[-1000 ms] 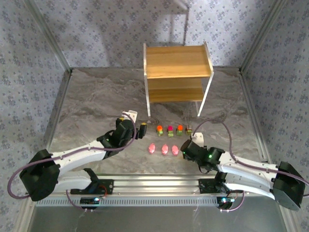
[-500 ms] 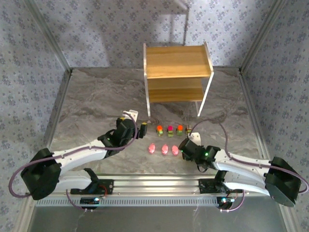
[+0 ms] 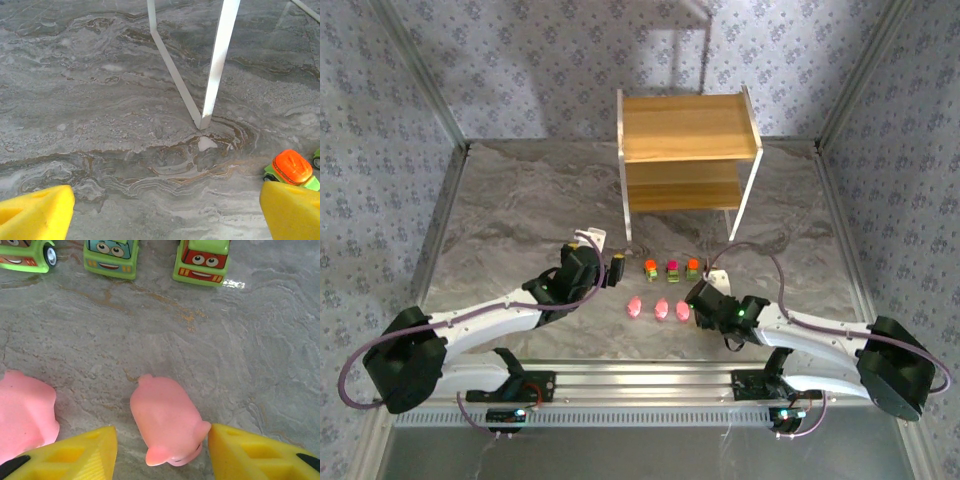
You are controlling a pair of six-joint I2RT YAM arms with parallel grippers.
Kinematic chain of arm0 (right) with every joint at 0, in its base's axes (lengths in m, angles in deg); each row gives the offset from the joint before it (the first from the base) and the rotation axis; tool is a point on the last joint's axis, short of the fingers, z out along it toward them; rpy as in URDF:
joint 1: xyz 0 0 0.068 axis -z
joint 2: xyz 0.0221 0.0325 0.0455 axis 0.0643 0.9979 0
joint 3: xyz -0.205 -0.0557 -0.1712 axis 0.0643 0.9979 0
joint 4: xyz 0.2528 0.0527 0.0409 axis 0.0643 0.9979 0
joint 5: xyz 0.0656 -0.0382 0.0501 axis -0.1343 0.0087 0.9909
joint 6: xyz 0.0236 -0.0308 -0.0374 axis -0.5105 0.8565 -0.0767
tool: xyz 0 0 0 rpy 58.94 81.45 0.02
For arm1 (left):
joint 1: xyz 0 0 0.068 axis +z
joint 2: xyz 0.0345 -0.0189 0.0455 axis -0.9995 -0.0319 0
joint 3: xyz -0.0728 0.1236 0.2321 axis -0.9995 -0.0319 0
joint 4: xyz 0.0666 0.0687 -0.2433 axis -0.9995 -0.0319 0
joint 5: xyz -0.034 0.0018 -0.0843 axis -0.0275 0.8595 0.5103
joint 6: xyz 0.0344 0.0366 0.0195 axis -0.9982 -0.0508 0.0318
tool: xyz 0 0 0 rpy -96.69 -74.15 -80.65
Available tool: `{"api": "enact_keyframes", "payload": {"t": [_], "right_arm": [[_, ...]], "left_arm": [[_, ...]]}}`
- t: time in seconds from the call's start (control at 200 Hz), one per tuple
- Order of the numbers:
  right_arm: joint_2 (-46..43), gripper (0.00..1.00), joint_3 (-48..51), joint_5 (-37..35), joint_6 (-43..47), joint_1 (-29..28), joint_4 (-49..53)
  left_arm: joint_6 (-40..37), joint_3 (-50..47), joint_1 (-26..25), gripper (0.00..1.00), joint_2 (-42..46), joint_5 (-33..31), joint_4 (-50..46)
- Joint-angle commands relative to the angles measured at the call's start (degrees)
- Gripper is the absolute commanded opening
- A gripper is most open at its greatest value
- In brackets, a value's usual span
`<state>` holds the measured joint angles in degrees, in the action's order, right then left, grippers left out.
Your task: Place and organize the plastic toys onto the shelf
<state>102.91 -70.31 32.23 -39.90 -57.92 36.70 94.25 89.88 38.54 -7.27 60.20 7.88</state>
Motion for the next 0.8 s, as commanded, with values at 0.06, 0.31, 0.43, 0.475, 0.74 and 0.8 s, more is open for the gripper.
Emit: {"api": "enact_keyframes", "payload": {"t": [0.06, 0.31, 0.43, 0.475, 0.74, 0.8], "right_arm": [[0.8, 0.51, -1.5, 0.3, 0.8, 0.3, 0.3], [2.7, 0.50, -1.9, 1.1, 0.5, 0.2, 0.4], [2.5, 0.50, -1.9, 1.5, 0.6, 0.1, 0.4], [2.4, 0.50, -1.9, 1.6, 0.6, 0.1, 0.5], [2.3, 0.48, -1.5, 1.4, 0.4, 0.1, 0.3], [2.5, 0.48, -1.6, 1.3, 0.3, 0.2, 0.2]], "left_arm": [[0.8, 1.9, 0.1, 0.95, -0.4, -0.1, -0.7], [0.9, 2.0, 0.3, 0.95, -0.6, -0.1, -0.8], [1.0, 2.0, 0.4, 0.95, -0.6, -0.1, -0.9], [1.0, 2.0, 0.5, 0.95, -0.7, 0.0, -0.9], [1.4, 2.4, 0.7, 0.95, -1.4, 0.3, -1.3], [1.5, 2.4, 0.7, 0.95, -1.5, 0.4, -1.3]]}}
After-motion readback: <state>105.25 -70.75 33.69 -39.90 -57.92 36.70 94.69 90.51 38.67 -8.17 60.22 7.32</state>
